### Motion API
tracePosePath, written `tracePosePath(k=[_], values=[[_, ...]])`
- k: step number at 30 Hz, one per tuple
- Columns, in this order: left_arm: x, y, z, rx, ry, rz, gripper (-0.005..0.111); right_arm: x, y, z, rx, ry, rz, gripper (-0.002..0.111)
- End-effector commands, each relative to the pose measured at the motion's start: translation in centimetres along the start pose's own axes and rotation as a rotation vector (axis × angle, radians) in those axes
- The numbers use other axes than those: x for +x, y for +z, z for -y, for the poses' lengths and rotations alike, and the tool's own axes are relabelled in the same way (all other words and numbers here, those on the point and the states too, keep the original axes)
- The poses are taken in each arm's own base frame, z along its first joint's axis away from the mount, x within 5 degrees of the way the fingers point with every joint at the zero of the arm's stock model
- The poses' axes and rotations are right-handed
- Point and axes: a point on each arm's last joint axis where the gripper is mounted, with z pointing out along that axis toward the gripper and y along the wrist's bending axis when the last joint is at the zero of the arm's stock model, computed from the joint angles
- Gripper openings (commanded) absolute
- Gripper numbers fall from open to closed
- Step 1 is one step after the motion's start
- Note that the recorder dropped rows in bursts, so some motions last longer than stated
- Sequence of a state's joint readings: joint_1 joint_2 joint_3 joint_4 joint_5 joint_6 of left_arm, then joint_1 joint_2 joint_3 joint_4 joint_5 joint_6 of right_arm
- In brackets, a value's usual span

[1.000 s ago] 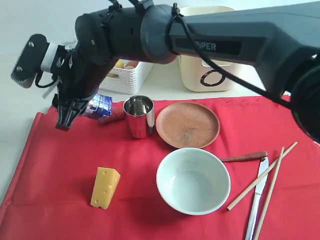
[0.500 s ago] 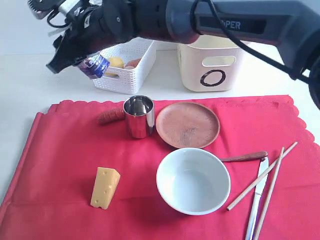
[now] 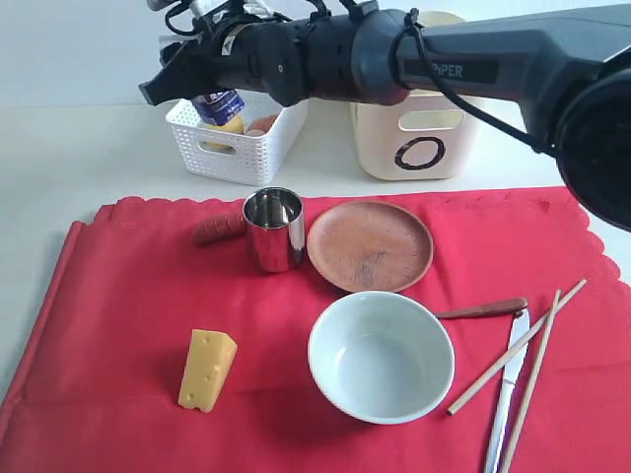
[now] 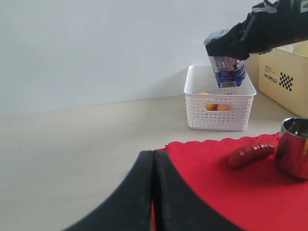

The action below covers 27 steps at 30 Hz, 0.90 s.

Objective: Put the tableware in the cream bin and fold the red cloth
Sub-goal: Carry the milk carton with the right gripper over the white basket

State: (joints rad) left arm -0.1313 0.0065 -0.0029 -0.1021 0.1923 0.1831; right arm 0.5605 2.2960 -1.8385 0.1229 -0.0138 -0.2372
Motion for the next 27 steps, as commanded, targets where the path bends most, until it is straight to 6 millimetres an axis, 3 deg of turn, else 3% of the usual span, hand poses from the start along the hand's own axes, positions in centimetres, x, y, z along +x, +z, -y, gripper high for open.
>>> tracePosePath(k=[1, 6, 14, 27], values=[[0.1, 0.0, 0.0, -0.005, -0.004, 0.004, 0.001, -1.0, -0.3, 0.3, 0.019, 0.002, 0.073, 0.000], [0.1, 0.0, 0.0, -0.005, -0.004, 0.004, 0.001, -0.9, -0.7, 0.2, -0.004, 0.002, -0.013, 0.000], [0.1, 0.0, 0.0, -0.005, -0.004, 0.004, 0.001, -3.6, -2.7, 1.1, 0.003, 0.000, 0.005, 0.000], [0.1, 0.0, 0.0, -0.005, -0.004, 0.004, 0.001, -3.5, -2.8, 1.7, 0.017, -0.057, 0.003, 0.000]])
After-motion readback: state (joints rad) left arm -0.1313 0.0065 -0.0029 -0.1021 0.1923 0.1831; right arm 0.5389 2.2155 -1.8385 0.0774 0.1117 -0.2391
